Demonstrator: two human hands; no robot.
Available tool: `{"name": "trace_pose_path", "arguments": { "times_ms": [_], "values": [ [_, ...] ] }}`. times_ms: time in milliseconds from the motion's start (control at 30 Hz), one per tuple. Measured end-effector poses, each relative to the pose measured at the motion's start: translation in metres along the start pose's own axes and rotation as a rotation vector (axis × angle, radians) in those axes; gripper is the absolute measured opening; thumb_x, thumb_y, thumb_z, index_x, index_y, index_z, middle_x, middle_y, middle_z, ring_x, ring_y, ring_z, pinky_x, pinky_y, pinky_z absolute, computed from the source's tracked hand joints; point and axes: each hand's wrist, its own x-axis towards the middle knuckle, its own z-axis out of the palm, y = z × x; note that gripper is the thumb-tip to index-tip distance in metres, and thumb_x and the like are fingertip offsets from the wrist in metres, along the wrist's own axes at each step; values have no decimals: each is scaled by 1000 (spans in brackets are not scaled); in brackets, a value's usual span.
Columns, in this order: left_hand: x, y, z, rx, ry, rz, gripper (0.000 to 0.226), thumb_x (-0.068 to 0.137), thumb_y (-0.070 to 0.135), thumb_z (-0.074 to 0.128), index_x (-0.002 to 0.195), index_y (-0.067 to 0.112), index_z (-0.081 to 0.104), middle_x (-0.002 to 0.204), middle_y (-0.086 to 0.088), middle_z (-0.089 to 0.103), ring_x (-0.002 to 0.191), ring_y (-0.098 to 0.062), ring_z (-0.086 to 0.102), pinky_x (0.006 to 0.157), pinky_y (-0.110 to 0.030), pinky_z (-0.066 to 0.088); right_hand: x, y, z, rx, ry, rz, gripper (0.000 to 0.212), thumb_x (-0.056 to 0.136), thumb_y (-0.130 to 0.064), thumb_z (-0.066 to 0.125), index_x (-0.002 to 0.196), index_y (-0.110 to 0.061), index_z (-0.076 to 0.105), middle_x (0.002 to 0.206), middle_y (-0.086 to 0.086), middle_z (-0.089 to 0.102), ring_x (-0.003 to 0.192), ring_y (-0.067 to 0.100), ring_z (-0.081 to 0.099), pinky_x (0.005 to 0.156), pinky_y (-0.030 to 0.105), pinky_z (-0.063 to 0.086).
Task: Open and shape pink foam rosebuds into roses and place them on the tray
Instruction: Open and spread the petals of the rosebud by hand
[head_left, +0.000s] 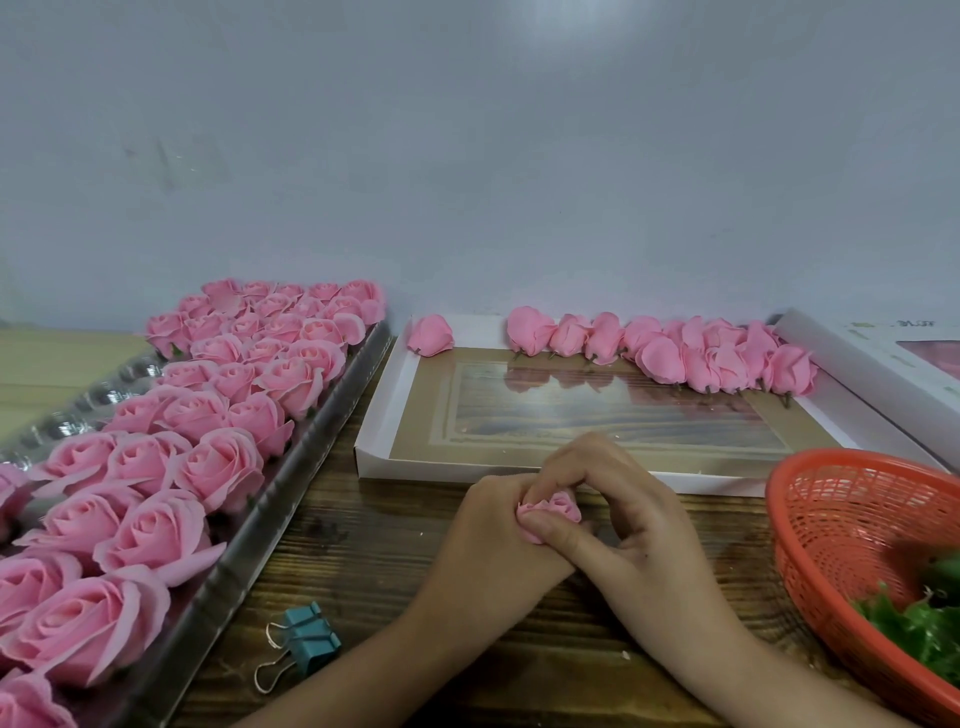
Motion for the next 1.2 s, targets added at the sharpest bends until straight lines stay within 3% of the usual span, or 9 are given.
{"name": "trace_pose_path", "arguments": {
  "times_ms": [133, 200, 333, 500, 600, 767, 900, 1033, 1200],
  "values": [
    [2, -1, 1, -9, 12, -54, 26, 66, 35, 57, 58, 12, 48, 55, 15, 54, 56, 0, 52, 55, -17, 41, -1, -2, -1, -12, 22, 19, 9, 81, -27, 71, 82, -20, 66, 84, -9, 63, 86, 15, 61, 75, 19, 44],
    [0, 0, 2, -28, 47, -21, 6, 70, 22, 57, 65, 25, 56, 60, 15, 57, 59, -2, 54, 56, -22, 46, -2, -4, -1, -56, 30, 34, 14, 79, -33, 72, 86, -23, 65, 86, -7, 63, 87, 17, 61, 74, 20, 45],
    [-6, 0, 2, -52, 94, -72, 42, 66, 18, 50, 71, 60, 55, 69, 30, 61, 66, 6, 58, 58, -14, 51, -3, -6, 0, -100, 25, 46, 17, 80, -37, 69, 89, -24, 63, 89, -7, 60, 89, 16, 59, 73, 17, 43],
    [2, -6, 6, 79, 43, -13, 27, 73, 26, 51, 57, 48, 52, 63, 27, 55, 60, -1, 51, 61, -28, 46, -1, -2, 1, -91, 10, 4, 10, 85, -21, 72, 80, -19, 64, 83, -6, 60, 84, 15, 58, 72, 20, 43],
    [2, -5, 4, 77, 45, 5, 10, 68, 44, 47, 61, 42, 54, 63, 27, 55, 61, 1, 52, 55, -18, 41, -1, -1, 0, -64, 3, 1, 10, 84, -19, 73, 79, -18, 65, 83, -7, 61, 85, 16, 59, 72, 23, 45],
    [2, -5, 2, -5, 26, 42, 24, 70, 35, 58, 70, 12, 51, 62, 0, 54, 58, -3, 49, 50, -18, 38, -1, -2, -1, -45, -1, -25, 9, 84, -24, 69, 80, -17, 67, 84, -6, 60, 85, 16, 60, 74, 21, 45],
    [2, -5, 4, 17, 68, 56, 13, 74, 30, 59, 62, 27, 54, 60, 13, 55, 61, 2, 53, 52, -19, 41, -1, -4, -1, -78, 26, -6, 8, 83, -29, 70, 86, -22, 66, 88, -8, 61, 88, 16, 60, 75, 18, 43],
    [1, -7, 2, 100, 110, 84, 46, 78, 12, 60, 67, 57, 53, 66, 33, 57, 65, 13, 56, 56, -2, 37, -2, -4, 0, -114, 22, 36, 14, 82, -36, 68, 93, -28, 63, 92, -11, 58, 90, 15, 58, 74, 14, 41],
    [2, -8, 3, 84, 68, 11, 37, 80, 13, 63, 57, 38, 49, 67, 36, 57, 67, 13, 56, 57, -6, 40, -1, -1, 2, -93, 8, 18, 6, 85, -29, 68, 86, -24, 64, 88, -11, 59, 88, 13, 58, 74, 15, 42]
  ]
}}
